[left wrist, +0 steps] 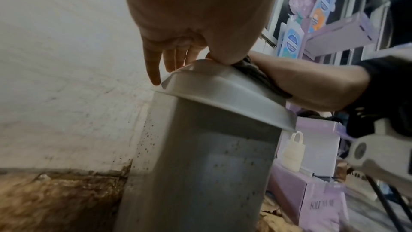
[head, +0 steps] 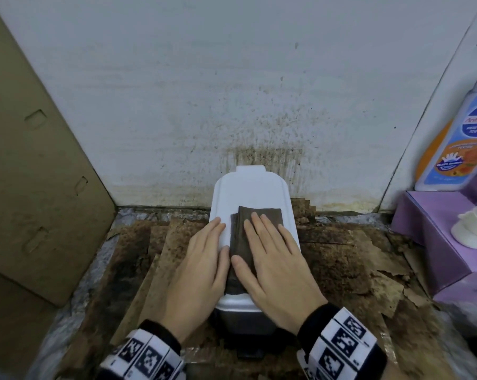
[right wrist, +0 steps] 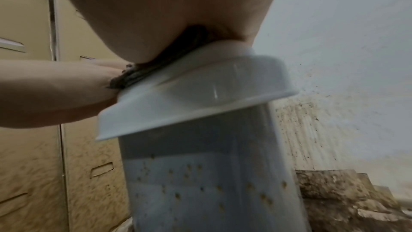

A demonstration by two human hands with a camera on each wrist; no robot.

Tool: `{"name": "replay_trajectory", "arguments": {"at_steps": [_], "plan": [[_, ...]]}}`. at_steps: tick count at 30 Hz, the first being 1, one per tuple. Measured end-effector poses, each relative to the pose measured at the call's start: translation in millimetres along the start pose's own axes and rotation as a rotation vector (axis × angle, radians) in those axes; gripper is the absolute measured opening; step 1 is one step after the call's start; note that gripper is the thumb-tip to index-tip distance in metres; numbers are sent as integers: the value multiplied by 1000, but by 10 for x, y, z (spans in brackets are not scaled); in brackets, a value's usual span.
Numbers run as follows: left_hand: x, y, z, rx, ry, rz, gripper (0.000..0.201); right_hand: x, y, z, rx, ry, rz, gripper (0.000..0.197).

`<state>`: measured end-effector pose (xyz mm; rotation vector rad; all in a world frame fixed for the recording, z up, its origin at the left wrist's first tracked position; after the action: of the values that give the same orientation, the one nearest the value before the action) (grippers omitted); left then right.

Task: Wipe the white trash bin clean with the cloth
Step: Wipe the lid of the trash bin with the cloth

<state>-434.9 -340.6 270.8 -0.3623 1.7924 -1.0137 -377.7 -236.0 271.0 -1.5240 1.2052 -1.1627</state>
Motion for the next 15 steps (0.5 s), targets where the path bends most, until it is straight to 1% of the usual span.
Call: {"name": "replay_trajectory", "arguments": {"at_steps": [3, 6, 8, 10, 12, 15], "plan": [[1, 17, 12, 15, 13, 6, 49, -93, -21, 82, -5, 37, 31, 71], [45, 27, 8, 18, 1, 34, 49, -237, -40, 184, 3, 82, -6, 72], [60, 31, 5, 22, -11, 47, 50, -365, -46, 242, -4, 128, -124, 70], [68, 43, 3, 36, -22, 54, 50, -460, -34, 281, -24, 181, -330, 68], [77, 48, -3, 40, -24, 54, 51, -485, 21, 293, -25, 200, -498, 69], [91, 54, -11, 49, -30, 49, 51, -520, 78, 296, -60, 210, -619, 67]]}}
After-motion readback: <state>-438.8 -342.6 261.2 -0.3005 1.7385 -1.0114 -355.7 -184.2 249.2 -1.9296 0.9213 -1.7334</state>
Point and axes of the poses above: each hand's wrist, its own z-axis away from the middle knuckle, its own y-axis out of the palm, x = y × z, the point moved 10 cm from there along -z, towards the middle knuckle, and after that the axes turned 9 degrees about -y, right-handed, at the moved point
